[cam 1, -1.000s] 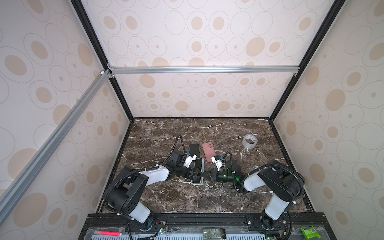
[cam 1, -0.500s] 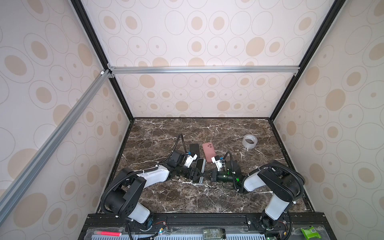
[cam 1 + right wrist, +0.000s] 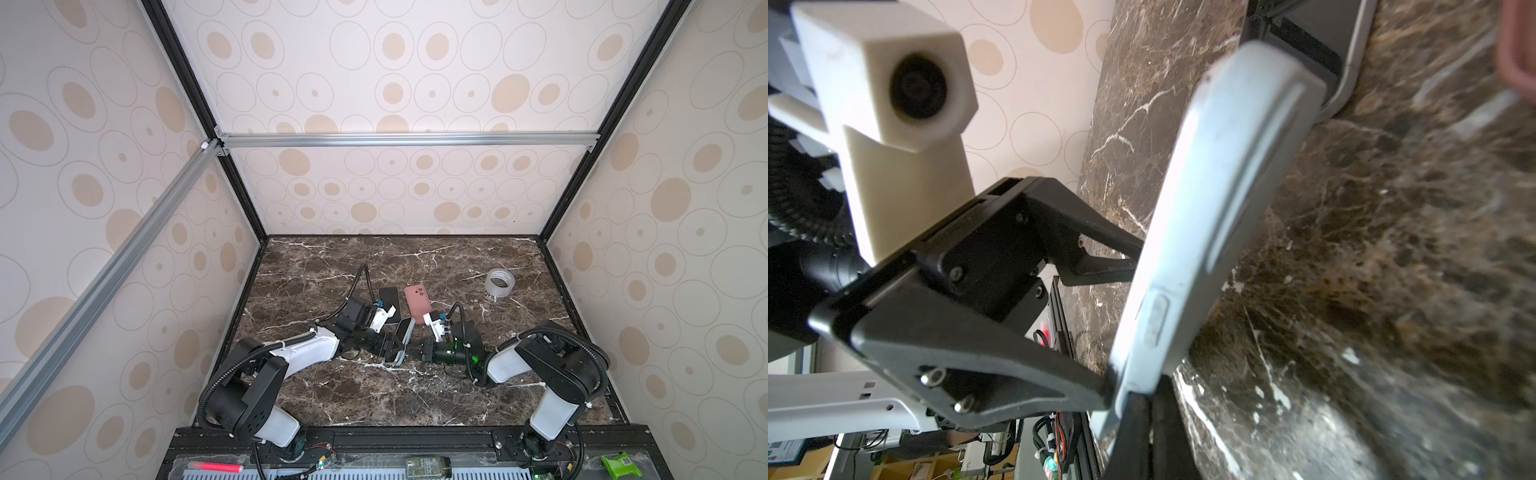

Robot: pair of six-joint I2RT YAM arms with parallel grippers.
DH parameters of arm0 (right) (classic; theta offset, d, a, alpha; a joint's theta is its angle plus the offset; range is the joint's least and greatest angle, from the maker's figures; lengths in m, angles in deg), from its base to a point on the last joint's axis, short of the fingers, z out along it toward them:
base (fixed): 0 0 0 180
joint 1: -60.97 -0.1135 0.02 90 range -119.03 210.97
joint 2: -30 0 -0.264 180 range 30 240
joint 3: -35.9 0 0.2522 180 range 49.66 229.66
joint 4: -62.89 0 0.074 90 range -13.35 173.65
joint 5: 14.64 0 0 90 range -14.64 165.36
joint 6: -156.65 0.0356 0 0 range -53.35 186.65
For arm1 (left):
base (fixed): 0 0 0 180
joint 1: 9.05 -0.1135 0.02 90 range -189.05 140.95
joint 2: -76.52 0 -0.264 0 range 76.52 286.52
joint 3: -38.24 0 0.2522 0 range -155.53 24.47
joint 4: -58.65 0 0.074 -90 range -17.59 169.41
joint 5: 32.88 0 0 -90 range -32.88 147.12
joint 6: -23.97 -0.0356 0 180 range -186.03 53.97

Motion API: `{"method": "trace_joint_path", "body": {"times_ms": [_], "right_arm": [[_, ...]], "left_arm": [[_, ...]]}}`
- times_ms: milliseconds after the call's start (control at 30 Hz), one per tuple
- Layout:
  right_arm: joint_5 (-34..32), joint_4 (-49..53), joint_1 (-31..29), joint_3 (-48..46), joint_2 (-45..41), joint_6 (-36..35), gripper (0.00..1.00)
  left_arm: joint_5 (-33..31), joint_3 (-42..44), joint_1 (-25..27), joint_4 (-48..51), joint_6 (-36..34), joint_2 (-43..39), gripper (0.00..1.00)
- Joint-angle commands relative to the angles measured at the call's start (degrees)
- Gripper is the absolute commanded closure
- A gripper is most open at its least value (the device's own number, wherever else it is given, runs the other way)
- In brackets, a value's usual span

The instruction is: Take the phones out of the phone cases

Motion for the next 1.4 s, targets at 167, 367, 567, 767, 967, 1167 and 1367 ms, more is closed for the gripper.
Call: {"method": "trace_joint_path", "body": {"times_ms": [167, 367, 567, 767, 967, 1167, 1367], "right_arm": [[1.81, -4.99, -0.20, -0.30, -0.52, 0.09, 1.00], [1.73, -5.76, -0.17, -0.41, -0.17, 0.41, 1.00], [1.57, -6.03, -0.20, -0.61, -0.34, 0.51, 1.00], [1.48, -6.23, -0.28, -0.71, -0.30, 0.56, 1.00], [1.57, -6.57, -0.27, -0.61, 0.01, 0.74, 1.00], [1.57, -7.44, -0.30, -0.54, 0.78, 1.13, 1.00], [1.52, -8.24, -0.46, -0.61, 1.32, 1.48, 1.00]], "left_arm": [[-13.13, -4.45, 1.17, 9.28, -4.62, 0.61, 0.47], [-16.03, -6.27, 3.29, 11.01, -5.32, 1.32, 0.47], [-16.43, -7.42, 4.48, 12.52, -5.78, 1.13, 0.45], [-15.81, -7.52, 5.49, 13.20, -4.78, -1.08, 0.42], [-14.93, -6.00, 6.41, 13.94, -3.78, -2.71, 0.40], [-13.33, -4.45, 7.19, 13.26, -3.38, -3.23, 0.37], [-14.47, -4.26, 7.79, 13.95, -3.67, -2.87, 0.37]]}}
